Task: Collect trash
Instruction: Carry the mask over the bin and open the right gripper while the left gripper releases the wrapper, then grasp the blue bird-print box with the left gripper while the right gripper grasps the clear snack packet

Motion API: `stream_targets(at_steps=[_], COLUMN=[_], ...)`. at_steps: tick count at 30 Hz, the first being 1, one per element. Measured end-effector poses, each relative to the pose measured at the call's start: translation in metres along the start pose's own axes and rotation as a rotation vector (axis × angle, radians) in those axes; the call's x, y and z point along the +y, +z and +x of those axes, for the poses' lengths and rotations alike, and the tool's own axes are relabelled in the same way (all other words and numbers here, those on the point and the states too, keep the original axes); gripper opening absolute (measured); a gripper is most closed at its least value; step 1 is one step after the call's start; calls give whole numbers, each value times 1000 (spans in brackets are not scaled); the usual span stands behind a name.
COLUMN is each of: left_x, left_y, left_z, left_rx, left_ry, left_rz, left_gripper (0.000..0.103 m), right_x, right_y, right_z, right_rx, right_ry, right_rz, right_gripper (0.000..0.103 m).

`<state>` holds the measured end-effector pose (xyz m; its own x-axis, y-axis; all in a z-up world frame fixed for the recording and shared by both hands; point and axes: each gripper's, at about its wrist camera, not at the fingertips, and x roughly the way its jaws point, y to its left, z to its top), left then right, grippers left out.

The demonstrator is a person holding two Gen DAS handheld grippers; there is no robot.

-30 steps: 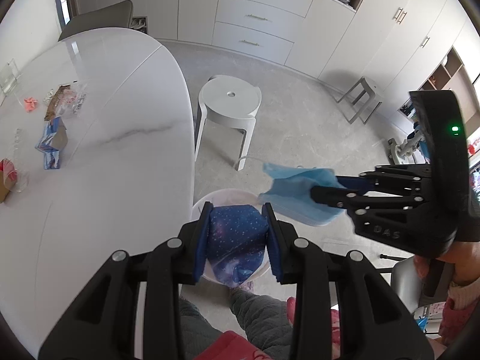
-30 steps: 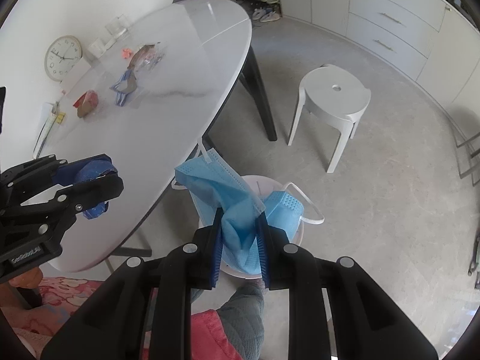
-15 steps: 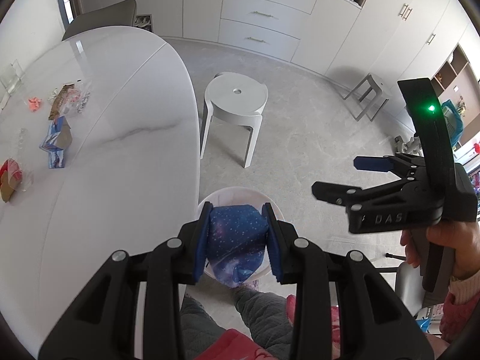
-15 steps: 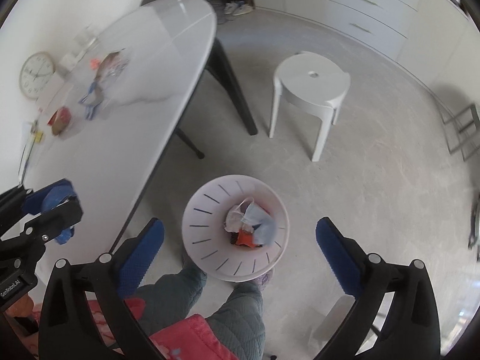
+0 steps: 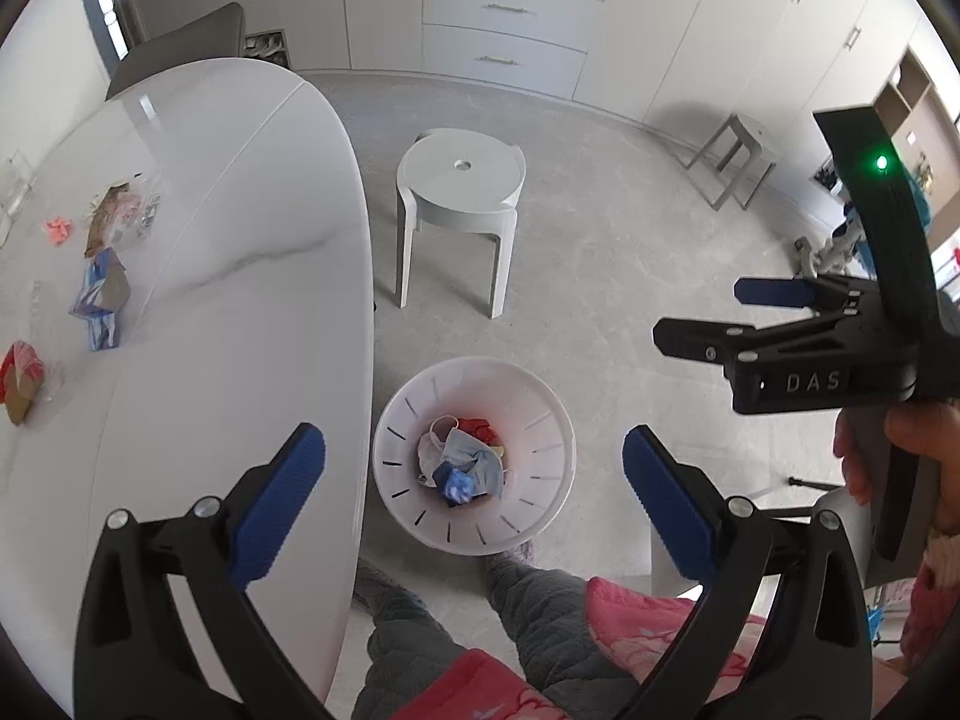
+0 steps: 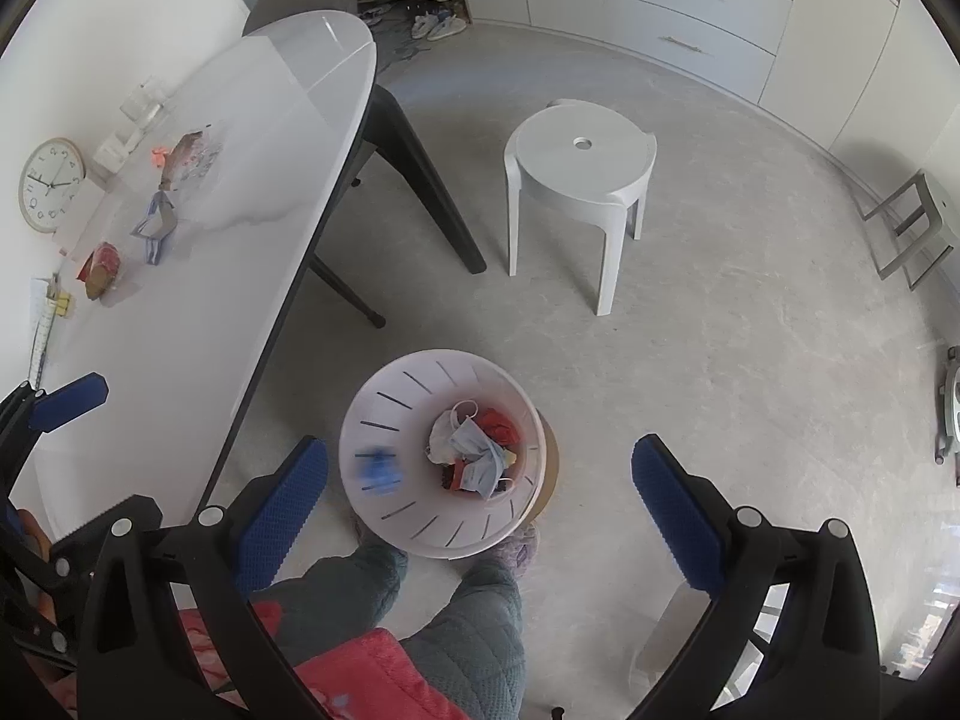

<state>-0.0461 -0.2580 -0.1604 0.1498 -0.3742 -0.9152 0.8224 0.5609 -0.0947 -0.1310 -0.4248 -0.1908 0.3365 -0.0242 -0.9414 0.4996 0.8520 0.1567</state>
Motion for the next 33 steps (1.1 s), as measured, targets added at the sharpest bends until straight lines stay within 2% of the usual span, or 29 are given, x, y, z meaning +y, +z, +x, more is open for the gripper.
stream_targets(at_steps=[12, 20, 26, 33], left_x=[5, 29, 79, 166], left_y=[-1, -3, -9, -24], left_z=[-5, -13, -27, -42], left_rx=[-16, -31, -59, -94], left_ry=[-4, 14, 66, 173], left_rz=[-6, -59, -170, -326], left_gripper=[95, 95, 95, 95], right_x=[5, 31, 81, 163], right_y=[2, 16, 41, 74], right_z=[-2, -7, -2, 19], right_rx=[-5, -23, -46, -35], right_ry=[5, 0, 31, 85], right_rz=[-7, -51, -126, -253], right_gripper=[100, 100, 100, 100])
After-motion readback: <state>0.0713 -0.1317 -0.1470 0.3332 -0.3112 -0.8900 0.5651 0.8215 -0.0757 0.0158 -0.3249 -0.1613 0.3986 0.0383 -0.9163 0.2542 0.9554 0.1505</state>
